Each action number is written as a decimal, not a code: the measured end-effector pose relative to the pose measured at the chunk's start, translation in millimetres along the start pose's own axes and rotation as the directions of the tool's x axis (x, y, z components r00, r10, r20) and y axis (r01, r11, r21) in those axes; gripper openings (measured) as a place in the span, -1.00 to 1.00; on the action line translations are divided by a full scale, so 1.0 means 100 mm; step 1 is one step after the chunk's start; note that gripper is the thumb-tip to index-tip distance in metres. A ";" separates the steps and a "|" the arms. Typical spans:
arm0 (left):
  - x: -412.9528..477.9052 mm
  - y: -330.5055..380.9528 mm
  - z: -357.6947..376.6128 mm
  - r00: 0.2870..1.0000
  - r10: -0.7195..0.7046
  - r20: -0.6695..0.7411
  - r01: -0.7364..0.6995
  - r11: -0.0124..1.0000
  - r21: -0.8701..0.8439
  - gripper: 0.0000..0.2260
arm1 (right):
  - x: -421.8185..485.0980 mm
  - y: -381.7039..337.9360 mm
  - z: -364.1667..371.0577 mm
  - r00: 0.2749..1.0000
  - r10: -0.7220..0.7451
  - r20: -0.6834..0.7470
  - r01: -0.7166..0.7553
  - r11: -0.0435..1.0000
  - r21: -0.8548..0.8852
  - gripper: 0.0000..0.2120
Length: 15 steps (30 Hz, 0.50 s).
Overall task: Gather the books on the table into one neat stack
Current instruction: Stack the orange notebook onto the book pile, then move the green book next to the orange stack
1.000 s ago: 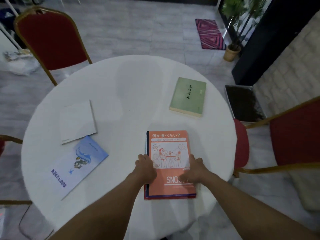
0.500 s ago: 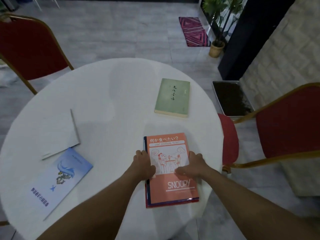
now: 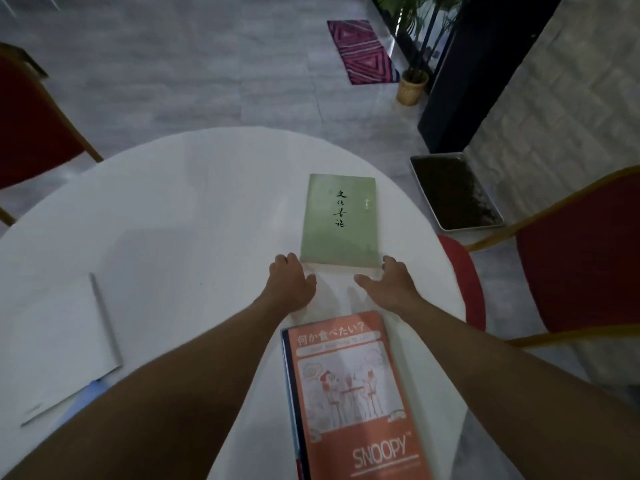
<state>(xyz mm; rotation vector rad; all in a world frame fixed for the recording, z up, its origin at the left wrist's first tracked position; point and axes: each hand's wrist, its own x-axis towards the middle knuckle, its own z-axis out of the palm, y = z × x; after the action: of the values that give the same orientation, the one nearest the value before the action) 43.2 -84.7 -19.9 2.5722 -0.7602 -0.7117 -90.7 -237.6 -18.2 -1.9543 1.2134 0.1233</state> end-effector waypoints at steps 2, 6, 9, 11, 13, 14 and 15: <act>0.20 0.03 -0.02 1.000 0.008 0.009 -0.008 1.000 -0.010 -0.55 | 0.19 -0.10 0.03 1.000 0.004 -0.013 -0.003 0.997 0.071 -0.31; 0.49 0.07 0.02 1.000 0.010 0.018 -0.010 1.000 -0.024 -0.57 | 0.45 -0.21 0.11 0.997 0.059 -0.045 -0.055 0.995 0.077 -0.35; 0.61 0.12 0.07 0.997 -0.074 0.008 0.075 0.988 -0.132 -0.52 | 0.55 -0.20 0.17 0.993 0.092 -0.074 -0.087 0.993 0.075 -0.36; 0.66 0.14 0.09 0.983 -0.185 0.021 0.185 0.959 -0.217 -0.49 | 0.59 -0.18 0.20 0.992 0.117 -0.054 -0.110 0.988 0.112 -0.39; 0.68 0.12 0.10 0.968 -0.245 0.058 0.251 0.923 -0.290 -0.51 | 0.61 -0.17 0.19 0.990 0.141 -0.016 -0.137 0.978 0.159 -0.42; 0.69 0.10 0.09 0.963 -0.257 0.080 0.269 0.903 -0.335 -0.52 | 0.62 -0.16 0.18 0.988 0.152 0.010 -0.151 0.971 0.186 -0.43; 0.68 0.08 0.07 0.958 -0.266 0.106 0.286 0.875 -0.390 -0.53 | 0.62 -0.15 0.17 0.986 0.161 0.038 -0.166 0.964 0.208 -0.45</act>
<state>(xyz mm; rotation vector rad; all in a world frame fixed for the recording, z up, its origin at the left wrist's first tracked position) 85.8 -132.4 -46.6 2.3042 -0.2191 -0.9136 -40.4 -266.9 -50.2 -1.6656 1.3180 0.0947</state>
